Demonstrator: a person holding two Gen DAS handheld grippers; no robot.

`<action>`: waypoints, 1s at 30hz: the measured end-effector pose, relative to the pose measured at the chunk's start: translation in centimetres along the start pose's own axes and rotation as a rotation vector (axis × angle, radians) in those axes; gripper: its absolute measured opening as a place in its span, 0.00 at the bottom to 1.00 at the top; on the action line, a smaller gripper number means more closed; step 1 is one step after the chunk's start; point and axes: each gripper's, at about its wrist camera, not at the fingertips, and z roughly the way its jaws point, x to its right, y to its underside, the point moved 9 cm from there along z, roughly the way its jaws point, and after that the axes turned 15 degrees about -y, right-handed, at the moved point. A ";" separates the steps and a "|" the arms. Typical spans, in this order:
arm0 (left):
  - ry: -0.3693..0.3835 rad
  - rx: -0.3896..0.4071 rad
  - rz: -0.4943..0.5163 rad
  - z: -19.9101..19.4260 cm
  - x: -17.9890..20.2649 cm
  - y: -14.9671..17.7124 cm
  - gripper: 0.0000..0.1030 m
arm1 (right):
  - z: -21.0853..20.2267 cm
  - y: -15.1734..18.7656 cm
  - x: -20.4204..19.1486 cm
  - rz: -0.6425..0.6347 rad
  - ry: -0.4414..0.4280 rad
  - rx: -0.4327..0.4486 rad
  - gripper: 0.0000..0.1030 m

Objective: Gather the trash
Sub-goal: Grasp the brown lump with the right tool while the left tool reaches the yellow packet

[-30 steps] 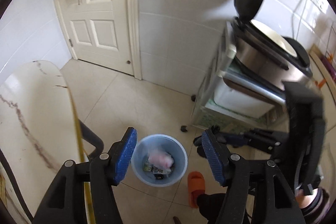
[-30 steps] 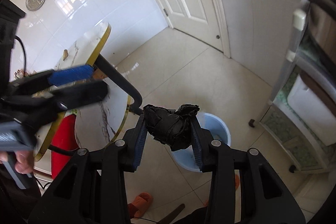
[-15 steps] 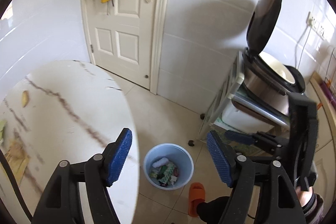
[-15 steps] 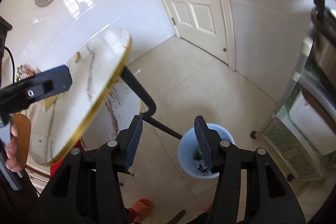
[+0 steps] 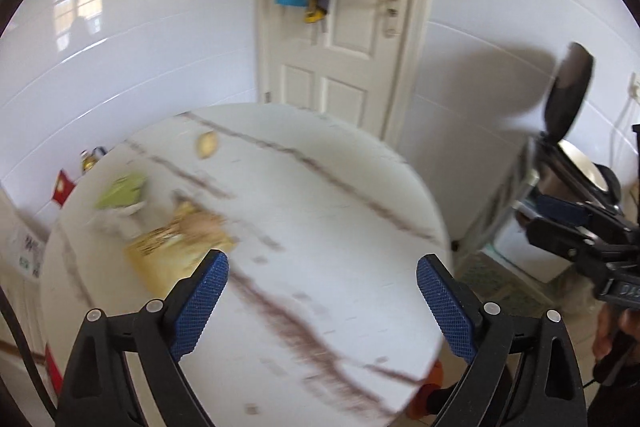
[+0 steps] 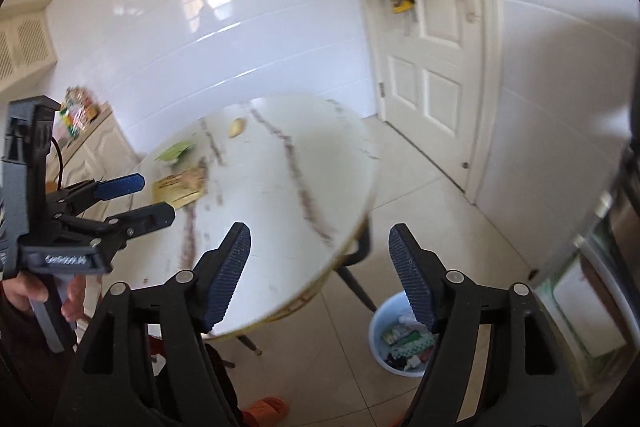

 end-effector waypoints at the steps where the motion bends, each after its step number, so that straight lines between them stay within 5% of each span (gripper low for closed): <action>1: -0.006 -0.002 -0.017 0.1 -1.5 0.3 0.90 | 0.8 -0.1 -0.7 -0.010 -0.007 -0.013 0.68; 11: -0.101 -0.075 -0.141 1.2 -12.0 3.1 0.91 | 13.5 -0.6 -9.4 -0.131 -0.103 -0.189 0.68; 25: -0.078 -0.103 -0.140 5.3 -15.2 1.2 0.91 | 26.6 -2.0 -12.5 -0.241 -0.113 -0.328 0.73; 30: -0.076 -0.115 -0.126 6.8 -14.7 1.1 0.91 | 28.2 -1.9 -12.4 -0.246 -0.146 -0.357 0.62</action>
